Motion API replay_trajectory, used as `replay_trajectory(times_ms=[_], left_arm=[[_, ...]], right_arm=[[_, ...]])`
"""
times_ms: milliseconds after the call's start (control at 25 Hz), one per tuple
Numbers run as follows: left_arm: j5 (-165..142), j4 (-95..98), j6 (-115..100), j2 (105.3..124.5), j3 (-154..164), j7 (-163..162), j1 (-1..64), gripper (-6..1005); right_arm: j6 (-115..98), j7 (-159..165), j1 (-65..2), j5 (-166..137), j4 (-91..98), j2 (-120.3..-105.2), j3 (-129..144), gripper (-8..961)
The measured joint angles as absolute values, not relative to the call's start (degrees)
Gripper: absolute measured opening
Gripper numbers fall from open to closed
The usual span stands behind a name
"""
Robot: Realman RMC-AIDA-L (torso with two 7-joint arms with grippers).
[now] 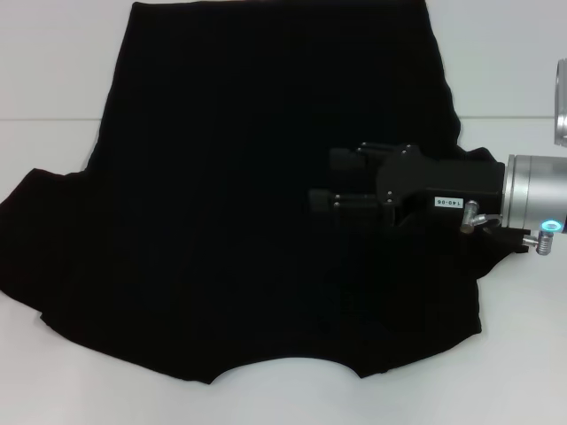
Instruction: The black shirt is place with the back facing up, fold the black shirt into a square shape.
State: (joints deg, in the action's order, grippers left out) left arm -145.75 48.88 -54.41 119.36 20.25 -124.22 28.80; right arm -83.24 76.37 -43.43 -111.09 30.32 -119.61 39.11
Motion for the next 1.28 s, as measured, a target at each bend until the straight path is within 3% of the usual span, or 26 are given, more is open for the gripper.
replay_trajectory(times_ms=[1280], left_arm=[[-134.98, 48.31, -64.92, 118.71, 21.08, -116.98, 32.62, 91]], right_arm=[[-83.45, 76.37, -43.06, -111.1, 30.32, -119.61, 38.67, 824]])
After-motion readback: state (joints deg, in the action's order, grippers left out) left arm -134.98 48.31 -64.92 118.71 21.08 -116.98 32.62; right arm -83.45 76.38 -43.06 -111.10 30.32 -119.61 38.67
